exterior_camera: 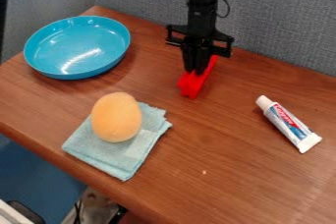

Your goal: Put the red object on the blue plate

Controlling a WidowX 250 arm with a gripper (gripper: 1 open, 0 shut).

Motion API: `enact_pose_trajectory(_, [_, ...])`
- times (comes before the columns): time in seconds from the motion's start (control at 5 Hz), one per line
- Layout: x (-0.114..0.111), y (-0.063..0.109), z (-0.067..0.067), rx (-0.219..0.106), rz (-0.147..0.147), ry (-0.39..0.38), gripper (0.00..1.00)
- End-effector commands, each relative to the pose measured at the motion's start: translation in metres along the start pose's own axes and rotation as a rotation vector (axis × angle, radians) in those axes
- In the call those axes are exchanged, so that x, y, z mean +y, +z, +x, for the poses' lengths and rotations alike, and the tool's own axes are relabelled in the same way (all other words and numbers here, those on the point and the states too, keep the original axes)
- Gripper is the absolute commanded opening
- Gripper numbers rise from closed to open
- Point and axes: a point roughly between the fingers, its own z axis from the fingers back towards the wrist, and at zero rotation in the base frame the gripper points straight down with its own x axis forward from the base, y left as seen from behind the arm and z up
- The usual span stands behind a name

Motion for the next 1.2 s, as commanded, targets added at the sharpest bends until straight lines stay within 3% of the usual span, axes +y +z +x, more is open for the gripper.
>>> enact_pose_trajectory(0.0, [0.002,0.036,0.006,-0.093,-0.011,0.008,0.00])
enact_pose_trajectory(0.4, [0.005,0.070,0.007,-0.168,-0.034,0.026,0.00])
enact_pose_trajectory(0.6, [0.009,0.083,0.005,-0.188,-0.041,0.036,0.00])
enact_pose_trajectory(0.8, [0.029,0.097,0.001,-0.206,-0.041,0.078,0.00])
enact_pose_trajectory(1.0, [0.068,0.108,-0.010,-0.224,-0.035,0.142,0.00])
